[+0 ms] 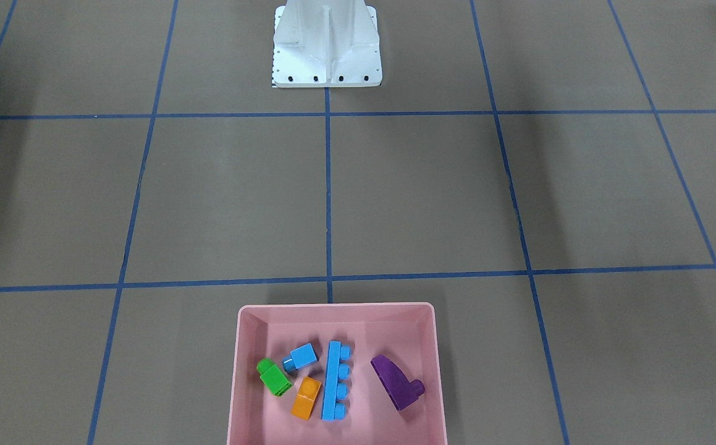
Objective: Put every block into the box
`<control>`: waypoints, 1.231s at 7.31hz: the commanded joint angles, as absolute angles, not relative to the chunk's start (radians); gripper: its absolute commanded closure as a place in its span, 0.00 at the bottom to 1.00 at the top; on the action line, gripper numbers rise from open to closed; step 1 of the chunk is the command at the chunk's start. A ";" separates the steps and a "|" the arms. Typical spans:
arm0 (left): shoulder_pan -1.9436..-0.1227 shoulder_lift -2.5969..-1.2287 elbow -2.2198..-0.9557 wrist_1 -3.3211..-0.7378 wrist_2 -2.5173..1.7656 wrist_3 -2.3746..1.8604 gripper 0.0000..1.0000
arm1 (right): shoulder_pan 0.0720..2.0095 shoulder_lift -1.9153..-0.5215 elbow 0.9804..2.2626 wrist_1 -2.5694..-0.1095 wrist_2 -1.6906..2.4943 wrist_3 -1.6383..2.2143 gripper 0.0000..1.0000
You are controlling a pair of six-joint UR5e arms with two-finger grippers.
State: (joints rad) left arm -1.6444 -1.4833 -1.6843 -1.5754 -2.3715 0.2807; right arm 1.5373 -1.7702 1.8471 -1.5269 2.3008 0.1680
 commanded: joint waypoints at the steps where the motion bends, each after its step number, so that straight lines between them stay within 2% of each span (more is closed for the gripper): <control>1: -1.644 -1.483 -1.684 -1.575 -2.372 0.281 0.00 | 1.537 -1.770 1.847 -1.526 2.303 0.169 0.00; 9: -1.644 -1.483 -1.683 -1.577 -2.372 0.281 0.00 | 1.537 -1.769 1.844 -1.528 2.315 0.170 0.00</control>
